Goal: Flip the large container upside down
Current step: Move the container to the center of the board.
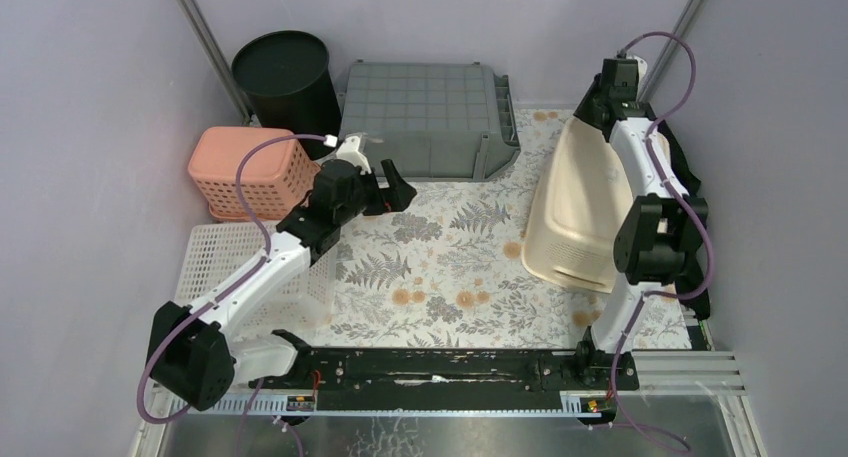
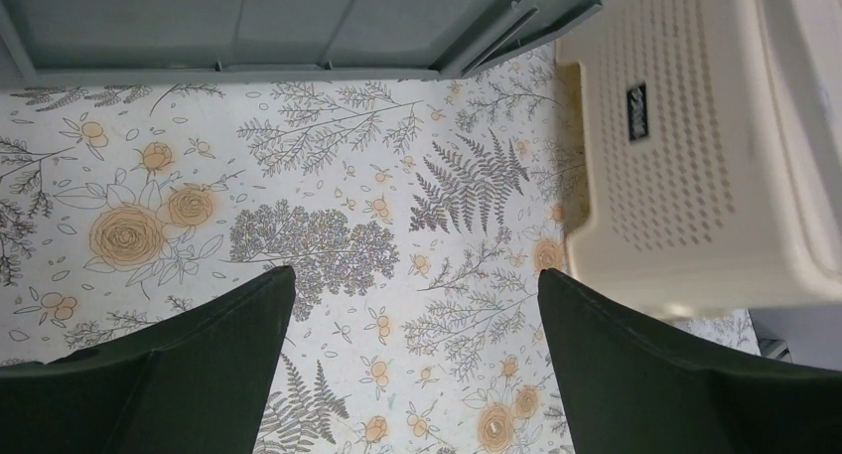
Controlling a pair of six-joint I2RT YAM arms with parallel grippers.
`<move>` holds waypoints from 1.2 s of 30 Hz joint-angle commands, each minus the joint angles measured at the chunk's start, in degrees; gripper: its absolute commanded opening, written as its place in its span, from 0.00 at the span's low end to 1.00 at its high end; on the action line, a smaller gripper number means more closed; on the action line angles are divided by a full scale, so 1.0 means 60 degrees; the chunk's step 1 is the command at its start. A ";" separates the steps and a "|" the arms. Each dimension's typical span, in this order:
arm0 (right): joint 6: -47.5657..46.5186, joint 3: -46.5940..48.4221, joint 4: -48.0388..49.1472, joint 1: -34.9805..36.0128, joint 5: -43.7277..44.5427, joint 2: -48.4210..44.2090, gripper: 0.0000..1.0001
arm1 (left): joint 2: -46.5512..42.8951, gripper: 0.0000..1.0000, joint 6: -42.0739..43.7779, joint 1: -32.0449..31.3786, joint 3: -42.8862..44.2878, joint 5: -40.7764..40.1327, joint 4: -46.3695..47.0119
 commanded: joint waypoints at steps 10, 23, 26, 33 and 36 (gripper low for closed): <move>0.0372 0.3401 0.1366 -0.0052 -0.1832 0.4046 0.35 | 0.0558 1.00 0.0316 -0.0304 0.0571 -0.0061 0.0004; 0.0596 0.5199 0.1006 -0.0868 -0.2145 0.3474 0.83 | 0.0204 1.00 0.0588 -0.0460 0.0836 -0.0467 -0.0760; 0.0370 0.3769 0.1311 -0.0869 -0.2384 0.1722 0.87 | 0.0067 1.00 0.0589 -0.0459 0.0858 -0.0543 -0.0861; 0.0315 0.0024 0.1441 -0.0776 -0.3959 -0.2241 0.89 | -0.0329 1.00 0.0566 -0.0468 0.1085 -0.0681 -0.1284; 0.0063 -0.1518 0.1236 -0.0056 -0.4281 -0.3817 0.87 | -0.0594 1.00 0.0554 -0.0480 0.1050 -0.0766 -0.1381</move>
